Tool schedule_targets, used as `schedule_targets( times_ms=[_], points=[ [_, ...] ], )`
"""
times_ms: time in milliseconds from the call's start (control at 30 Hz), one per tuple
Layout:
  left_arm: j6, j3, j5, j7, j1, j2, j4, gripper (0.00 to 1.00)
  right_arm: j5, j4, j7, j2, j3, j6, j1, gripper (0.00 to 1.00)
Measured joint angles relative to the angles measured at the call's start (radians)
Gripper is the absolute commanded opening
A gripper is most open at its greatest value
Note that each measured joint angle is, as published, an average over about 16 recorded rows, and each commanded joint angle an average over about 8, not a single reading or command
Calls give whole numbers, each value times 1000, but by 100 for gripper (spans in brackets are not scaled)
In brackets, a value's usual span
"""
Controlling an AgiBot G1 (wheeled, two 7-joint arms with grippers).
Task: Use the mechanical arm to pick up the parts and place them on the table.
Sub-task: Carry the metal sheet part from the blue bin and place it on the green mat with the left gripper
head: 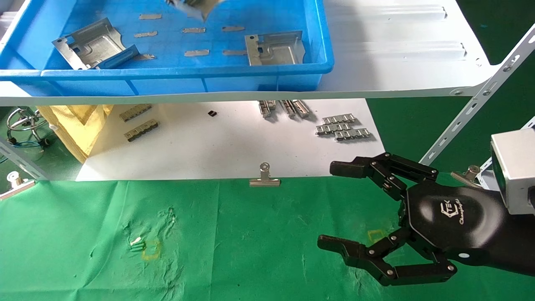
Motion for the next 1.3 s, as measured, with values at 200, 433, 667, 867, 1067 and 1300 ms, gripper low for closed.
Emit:
schedule_targets(
  times_ms=[200, 433, 667, 867, 1067, 1300],
  points=[
    [223, -30, -53, 97, -13, -49, -43, 0, 0, 0, 0, 0, 0, 0, 0, 100],
    [481, -64, -133, 240, 16, -113, -102, 0, 0, 0, 0, 0, 0, 0, 0, 100],
    [607, -54, -244, 312, 82, -193, -248, 0, 0, 0, 0, 0, 0, 0, 0, 100],
    [620, 21, -382, 269, 151, -303, -489, 0, 0, 0, 0, 0, 0, 0, 0, 100],
    [614, 152, -498, 201, 195, -442, -763, 0, 0, 0, 0, 0, 0, 0, 0, 100],
    [583, 295, -522, 171, 225, -578, -969, 0, 0, 0, 0, 0, 0, 0, 0, 100]
  ],
)
